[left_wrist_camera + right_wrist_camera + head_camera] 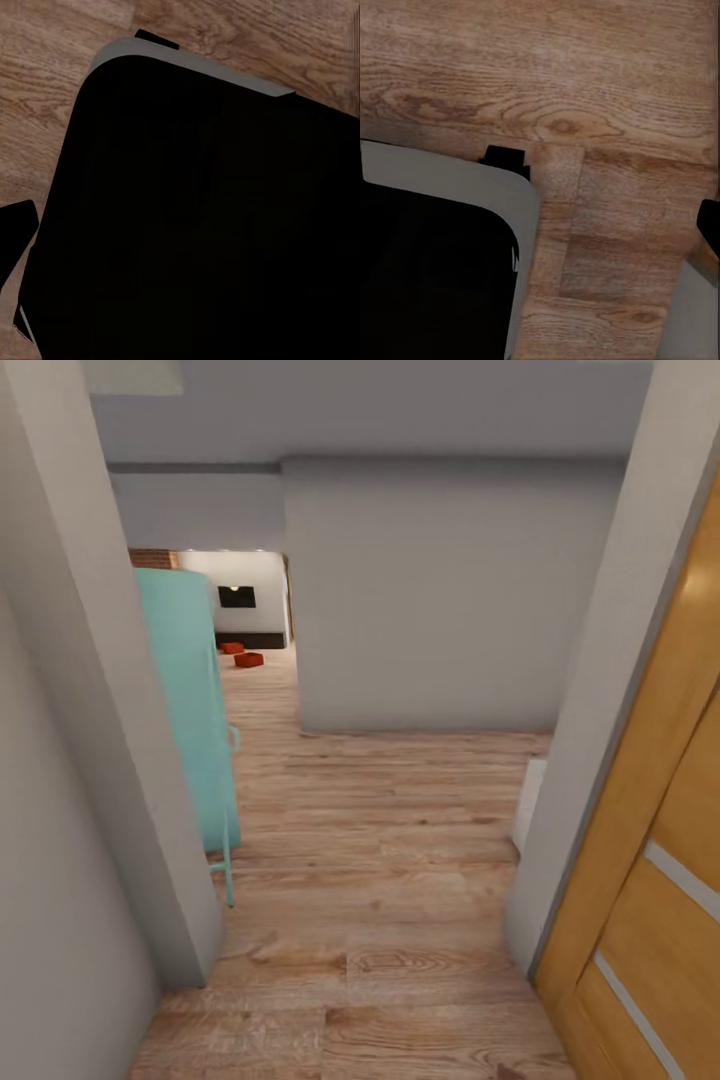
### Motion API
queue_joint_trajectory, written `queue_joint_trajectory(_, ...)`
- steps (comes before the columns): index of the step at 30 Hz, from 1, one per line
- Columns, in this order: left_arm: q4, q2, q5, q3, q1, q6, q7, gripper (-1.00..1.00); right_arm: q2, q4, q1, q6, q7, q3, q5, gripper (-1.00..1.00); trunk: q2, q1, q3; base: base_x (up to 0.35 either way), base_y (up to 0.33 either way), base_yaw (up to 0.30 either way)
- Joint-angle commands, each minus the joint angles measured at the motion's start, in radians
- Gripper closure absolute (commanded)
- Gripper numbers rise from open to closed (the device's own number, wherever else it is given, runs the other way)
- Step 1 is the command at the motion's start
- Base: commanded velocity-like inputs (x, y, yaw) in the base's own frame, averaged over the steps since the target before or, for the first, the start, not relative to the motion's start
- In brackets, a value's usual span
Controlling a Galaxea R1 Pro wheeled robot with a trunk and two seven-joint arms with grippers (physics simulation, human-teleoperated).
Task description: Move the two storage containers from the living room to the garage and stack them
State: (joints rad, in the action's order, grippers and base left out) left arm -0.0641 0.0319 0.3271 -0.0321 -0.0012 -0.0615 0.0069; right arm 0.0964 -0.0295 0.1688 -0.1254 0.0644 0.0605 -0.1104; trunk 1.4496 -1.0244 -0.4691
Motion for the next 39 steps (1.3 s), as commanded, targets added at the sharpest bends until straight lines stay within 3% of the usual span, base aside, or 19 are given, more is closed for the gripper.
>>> queue_joint_trajectory(1,0.0,0.0,0.003,-0.003,0.0,-0.002,0.001,-1.0,0.0,-0.003,0.001,-0.006,0.001,0.005,-0.005,-1.0,0.0,-0.001,-0.001,0.321,0.0,0.0)
queue_joint_trajectory(39,0.0,0.001,0.002,-0.002,0.0,-0.004,0.001,-1.0,-0.001,-0.004,0.001,-0.034,0.009,0.007,-0.004,-1.0,0.0,-0.001,-0.001,0.321,0.0,0.0)
